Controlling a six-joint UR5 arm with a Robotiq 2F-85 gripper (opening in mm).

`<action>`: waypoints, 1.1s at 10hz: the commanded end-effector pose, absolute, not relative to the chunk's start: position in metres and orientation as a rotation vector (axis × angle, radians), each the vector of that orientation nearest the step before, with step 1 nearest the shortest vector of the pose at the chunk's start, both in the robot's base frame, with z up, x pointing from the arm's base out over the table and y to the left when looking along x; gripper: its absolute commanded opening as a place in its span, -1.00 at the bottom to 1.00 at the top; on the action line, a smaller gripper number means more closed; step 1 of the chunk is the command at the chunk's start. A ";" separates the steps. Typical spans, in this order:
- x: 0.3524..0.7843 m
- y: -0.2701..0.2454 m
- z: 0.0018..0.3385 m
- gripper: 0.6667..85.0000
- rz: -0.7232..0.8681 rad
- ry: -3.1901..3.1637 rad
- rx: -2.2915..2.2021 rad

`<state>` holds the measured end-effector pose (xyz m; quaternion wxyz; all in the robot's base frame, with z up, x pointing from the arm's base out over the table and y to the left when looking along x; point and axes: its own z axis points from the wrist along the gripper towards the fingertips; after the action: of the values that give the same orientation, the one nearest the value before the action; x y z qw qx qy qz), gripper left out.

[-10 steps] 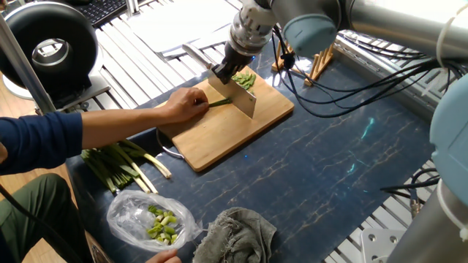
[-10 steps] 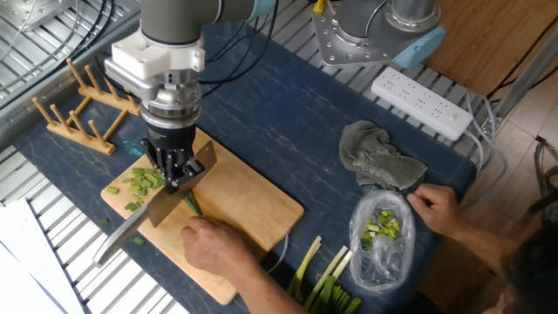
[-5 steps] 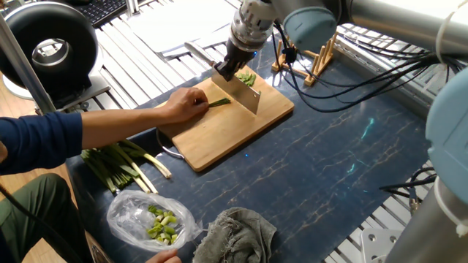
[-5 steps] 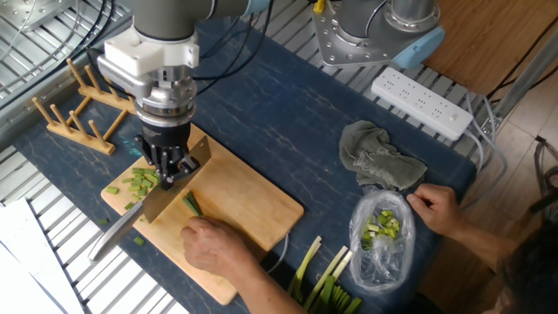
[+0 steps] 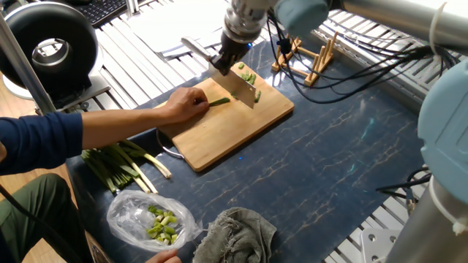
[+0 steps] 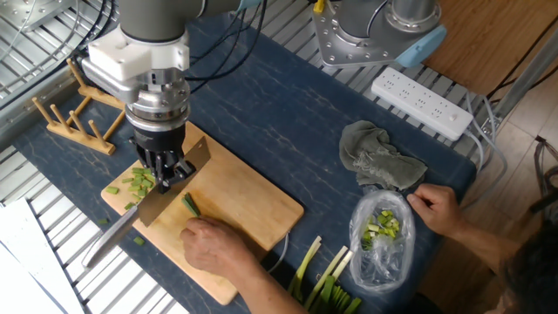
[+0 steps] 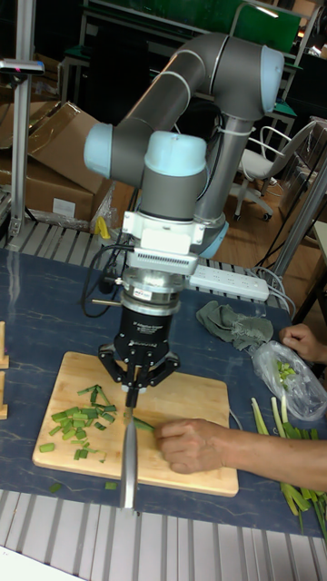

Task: Chop the scallions

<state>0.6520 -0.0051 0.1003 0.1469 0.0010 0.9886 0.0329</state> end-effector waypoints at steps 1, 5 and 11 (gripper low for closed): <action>0.658 0.009 0.106 -0.98 0.132 2.854 0.053; 0.667 0.014 0.090 -0.98 0.124 2.830 0.076; 0.662 0.012 0.075 -0.98 0.112 2.797 0.070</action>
<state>0.6629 0.0133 0.0803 0.1618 0.0221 0.9859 0.0356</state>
